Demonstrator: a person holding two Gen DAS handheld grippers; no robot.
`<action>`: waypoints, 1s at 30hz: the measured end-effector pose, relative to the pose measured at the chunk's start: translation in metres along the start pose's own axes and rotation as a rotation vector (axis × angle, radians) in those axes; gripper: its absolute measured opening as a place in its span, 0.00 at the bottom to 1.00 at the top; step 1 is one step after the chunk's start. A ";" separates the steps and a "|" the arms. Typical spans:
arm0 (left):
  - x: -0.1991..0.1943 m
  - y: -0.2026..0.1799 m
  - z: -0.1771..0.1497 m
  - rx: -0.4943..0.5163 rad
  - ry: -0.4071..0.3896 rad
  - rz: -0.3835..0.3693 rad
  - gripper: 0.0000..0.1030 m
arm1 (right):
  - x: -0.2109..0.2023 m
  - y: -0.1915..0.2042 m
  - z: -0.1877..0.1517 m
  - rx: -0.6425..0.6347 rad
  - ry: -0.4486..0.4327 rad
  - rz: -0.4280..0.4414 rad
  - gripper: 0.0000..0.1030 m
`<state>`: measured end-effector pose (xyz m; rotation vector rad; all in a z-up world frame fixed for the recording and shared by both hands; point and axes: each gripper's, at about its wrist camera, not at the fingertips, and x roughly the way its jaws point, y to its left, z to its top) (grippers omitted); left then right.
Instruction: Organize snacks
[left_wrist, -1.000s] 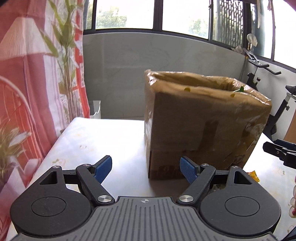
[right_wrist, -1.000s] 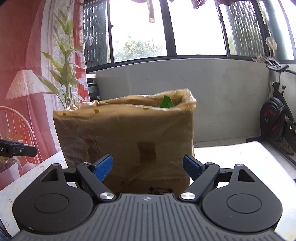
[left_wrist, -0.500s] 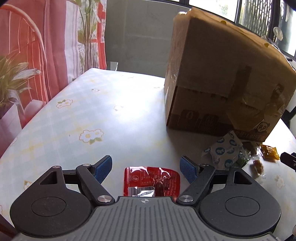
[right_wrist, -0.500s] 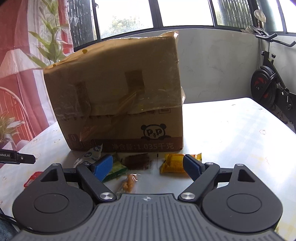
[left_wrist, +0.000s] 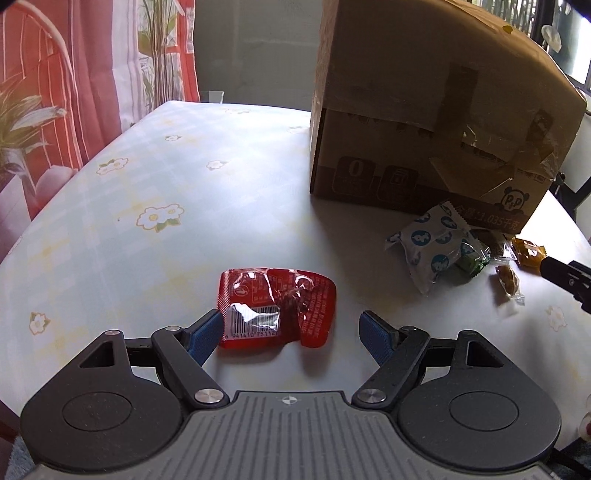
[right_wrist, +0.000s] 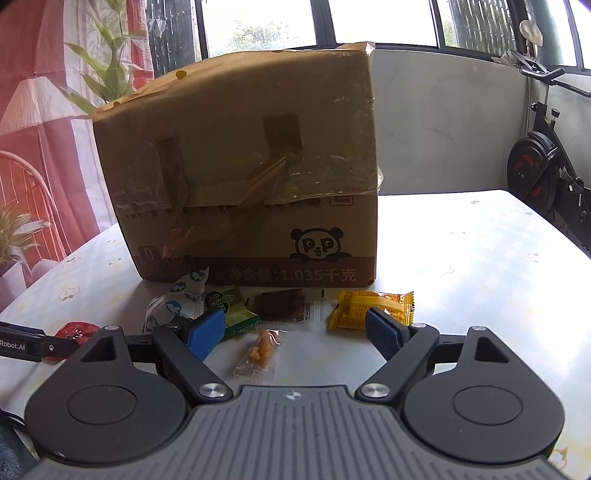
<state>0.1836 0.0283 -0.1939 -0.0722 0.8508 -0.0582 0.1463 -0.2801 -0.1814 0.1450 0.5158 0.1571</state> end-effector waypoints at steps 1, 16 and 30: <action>-0.001 0.001 -0.001 -0.021 0.009 -0.017 0.80 | 0.001 0.000 0.000 -0.001 0.004 -0.001 0.83; 0.006 0.001 -0.003 -0.037 0.015 -0.001 0.80 | 0.007 -0.001 -0.004 -0.003 0.046 -0.005 0.83; 0.023 0.008 0.019 -0.085 0.028 -0.048 0.81 | 0.011 -0.005 -0.007 0.011 0.078 -0.013 0.83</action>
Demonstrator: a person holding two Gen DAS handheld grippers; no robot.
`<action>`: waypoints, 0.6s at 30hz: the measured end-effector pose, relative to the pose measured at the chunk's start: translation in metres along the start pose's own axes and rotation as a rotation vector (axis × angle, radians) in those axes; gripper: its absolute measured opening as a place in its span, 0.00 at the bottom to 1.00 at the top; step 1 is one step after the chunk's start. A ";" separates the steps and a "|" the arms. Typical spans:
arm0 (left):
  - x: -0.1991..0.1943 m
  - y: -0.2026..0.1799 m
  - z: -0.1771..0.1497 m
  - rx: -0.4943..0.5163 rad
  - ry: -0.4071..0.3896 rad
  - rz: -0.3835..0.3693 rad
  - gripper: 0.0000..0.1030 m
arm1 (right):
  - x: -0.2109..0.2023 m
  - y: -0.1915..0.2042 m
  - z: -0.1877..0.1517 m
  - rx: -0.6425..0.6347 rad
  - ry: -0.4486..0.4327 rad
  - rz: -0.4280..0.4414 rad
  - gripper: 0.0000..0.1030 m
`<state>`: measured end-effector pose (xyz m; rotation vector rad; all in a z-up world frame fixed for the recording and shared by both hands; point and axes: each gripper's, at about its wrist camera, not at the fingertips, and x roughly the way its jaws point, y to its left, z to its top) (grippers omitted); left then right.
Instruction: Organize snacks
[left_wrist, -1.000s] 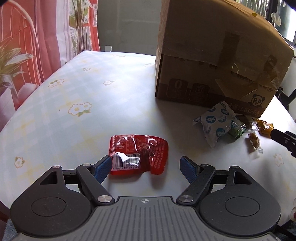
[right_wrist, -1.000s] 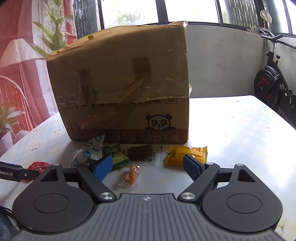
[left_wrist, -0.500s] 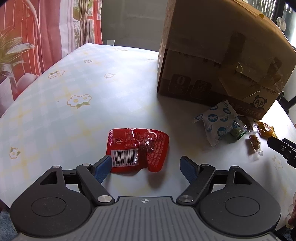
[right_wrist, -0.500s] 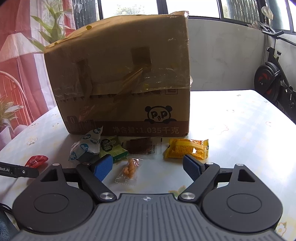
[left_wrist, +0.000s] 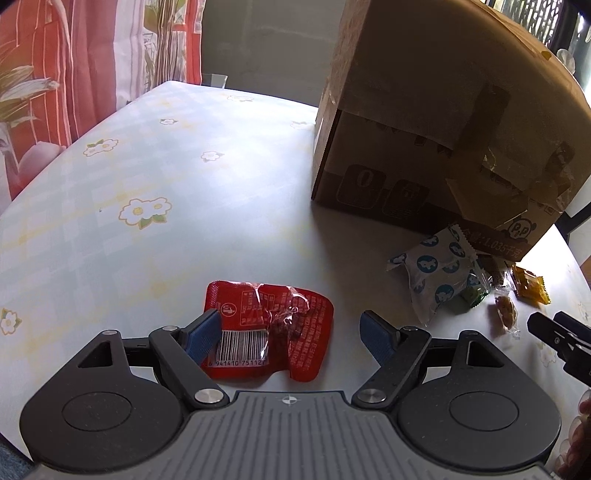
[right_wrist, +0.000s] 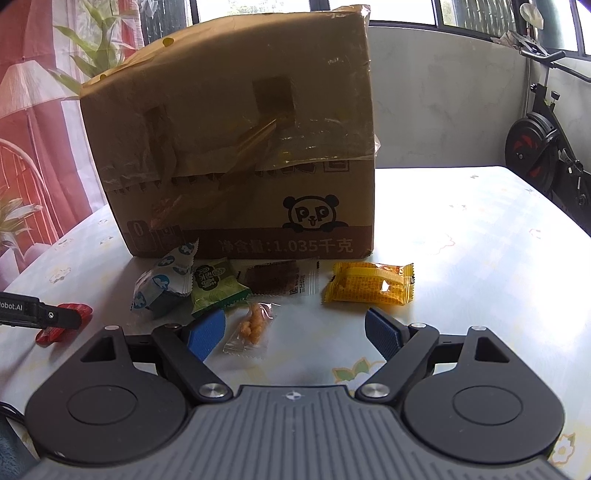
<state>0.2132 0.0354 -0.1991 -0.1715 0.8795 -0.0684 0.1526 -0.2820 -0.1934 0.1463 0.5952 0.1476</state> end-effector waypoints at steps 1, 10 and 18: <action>0.001 0.001 0.002 -0.012 0.001 -0.008 0.81 | 0.000 0.000 0.000 0.001 0.001 0.000 0.83; 0.012 -0.013 0.008 0.030 -0.015 -0.027 0.81 | 0.001 -0.001 0.000 0.001 0.005 0.000 0.83; 0.000 0.004 0.006 0.021 0.011 -0.037 0.80 | 0.002 -0.002 -0.001 0.010 0.004 0.001 0.83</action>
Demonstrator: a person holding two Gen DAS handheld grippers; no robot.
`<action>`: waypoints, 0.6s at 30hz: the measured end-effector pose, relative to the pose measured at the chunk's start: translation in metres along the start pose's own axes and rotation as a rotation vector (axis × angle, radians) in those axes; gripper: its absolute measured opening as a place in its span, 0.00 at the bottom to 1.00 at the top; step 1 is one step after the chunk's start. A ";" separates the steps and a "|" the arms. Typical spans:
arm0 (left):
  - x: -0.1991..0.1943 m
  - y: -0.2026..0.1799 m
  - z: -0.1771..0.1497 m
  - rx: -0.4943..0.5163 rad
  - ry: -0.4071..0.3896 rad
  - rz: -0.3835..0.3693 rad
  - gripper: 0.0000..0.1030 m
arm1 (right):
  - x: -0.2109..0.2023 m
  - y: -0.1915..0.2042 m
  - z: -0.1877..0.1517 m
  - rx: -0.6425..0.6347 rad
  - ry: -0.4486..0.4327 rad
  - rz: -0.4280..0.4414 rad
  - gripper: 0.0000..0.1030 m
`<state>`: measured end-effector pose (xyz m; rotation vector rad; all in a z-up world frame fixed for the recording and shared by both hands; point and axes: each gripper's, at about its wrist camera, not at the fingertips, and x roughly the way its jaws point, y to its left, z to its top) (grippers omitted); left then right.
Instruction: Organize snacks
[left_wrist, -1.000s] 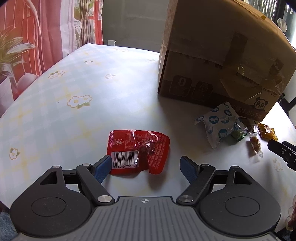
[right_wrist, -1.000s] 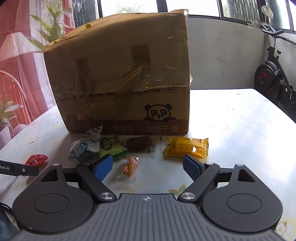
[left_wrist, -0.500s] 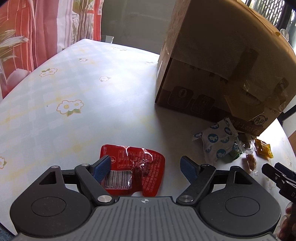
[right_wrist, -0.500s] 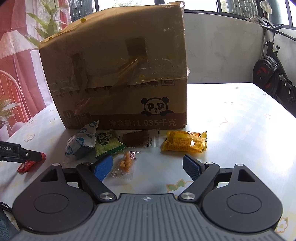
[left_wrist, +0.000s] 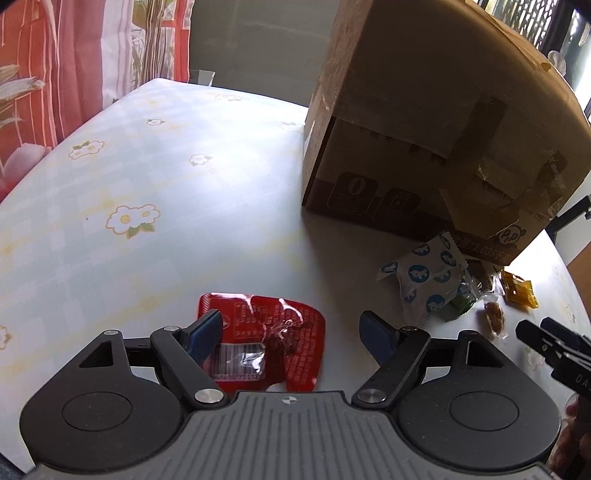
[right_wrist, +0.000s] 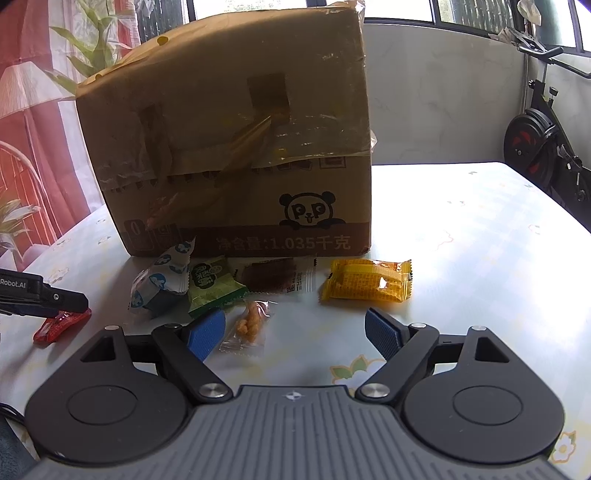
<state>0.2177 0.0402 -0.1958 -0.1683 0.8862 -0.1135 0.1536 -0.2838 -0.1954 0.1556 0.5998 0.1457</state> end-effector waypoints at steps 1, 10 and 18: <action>-0.002 0.000 -0.005 0.029 -0.002 0.025 0.80 | 0.000 0.000 0.000 0.000 -0.001 0.001 0.83; 0.001 -0.008 -0.018 0.150 -0.055 0.146 0.77 | 0.000 0.000 0.000 -0.001 0.001 0.001 0.83; -0.006 -0.004 -0.022 0.123 -0.103 0.119 0.45 | 0.001 -0.001 0.000 0.006 0.001 -0.001 0.83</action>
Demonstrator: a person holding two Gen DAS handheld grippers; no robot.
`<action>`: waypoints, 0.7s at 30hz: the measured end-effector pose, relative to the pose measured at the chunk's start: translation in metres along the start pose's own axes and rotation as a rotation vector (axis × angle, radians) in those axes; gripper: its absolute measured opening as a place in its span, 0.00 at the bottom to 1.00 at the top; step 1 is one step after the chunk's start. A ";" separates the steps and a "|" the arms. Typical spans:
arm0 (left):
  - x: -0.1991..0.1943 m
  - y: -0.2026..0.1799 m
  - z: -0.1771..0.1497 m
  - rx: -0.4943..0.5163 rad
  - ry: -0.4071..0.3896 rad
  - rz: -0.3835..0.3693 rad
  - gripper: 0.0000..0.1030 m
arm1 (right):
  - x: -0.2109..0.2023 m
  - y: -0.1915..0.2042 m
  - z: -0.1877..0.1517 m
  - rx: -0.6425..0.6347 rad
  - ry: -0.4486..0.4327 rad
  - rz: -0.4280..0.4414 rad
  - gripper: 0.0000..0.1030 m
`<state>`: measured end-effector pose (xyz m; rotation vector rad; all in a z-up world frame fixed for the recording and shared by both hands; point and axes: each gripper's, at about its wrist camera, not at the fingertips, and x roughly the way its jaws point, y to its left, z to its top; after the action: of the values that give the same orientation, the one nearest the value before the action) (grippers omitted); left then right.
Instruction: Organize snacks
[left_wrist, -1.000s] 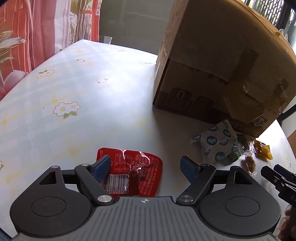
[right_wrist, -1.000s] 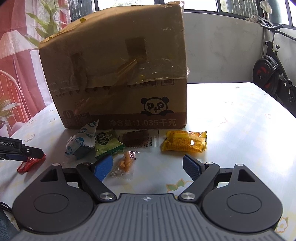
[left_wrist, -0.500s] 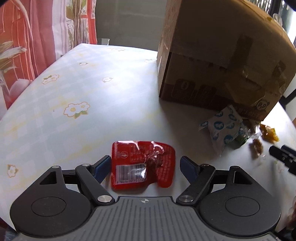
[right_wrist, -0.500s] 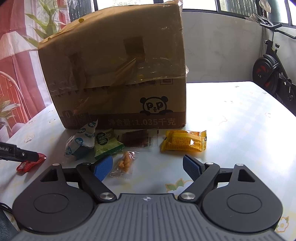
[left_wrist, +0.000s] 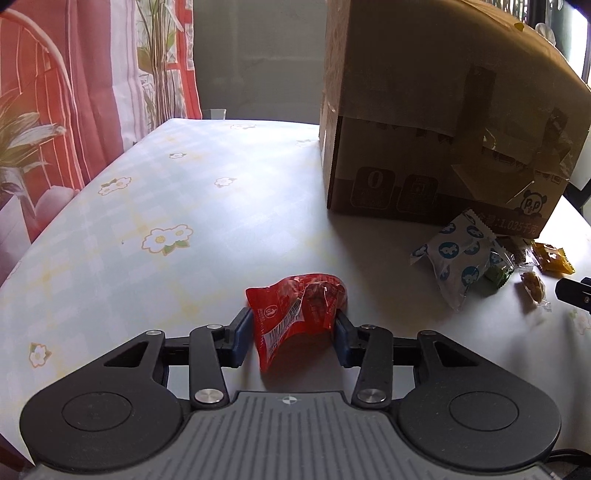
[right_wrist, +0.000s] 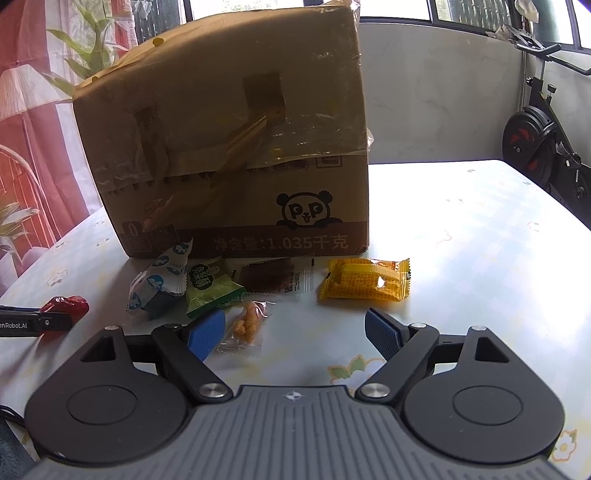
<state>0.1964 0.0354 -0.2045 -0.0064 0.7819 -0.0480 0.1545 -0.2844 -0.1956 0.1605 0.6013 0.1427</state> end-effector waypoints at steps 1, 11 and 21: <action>0.000 -0.002 -0.001 0.003 -0.004 0.002 0.43 | 0.000 0.000 0.000 -0.001 0.001 0.001 0.83; -0.002 -0.007 -0.001 0.015 -0.033 -0.044 0.04 | 0.000 0.000 0.000 0.000 0.002 -0.001 0.83; -0.008 -0.007 -0.003 0.021 -0.061 -0.056 0.03 | 0.001 0.000 -0.001 -0.001 0.007 -0.001 0.83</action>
<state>0.1884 0.0288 -0.2008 -0.0100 0.7199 -0.1088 0.1550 -0.2847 -0.1965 0.1590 0.6084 0.1425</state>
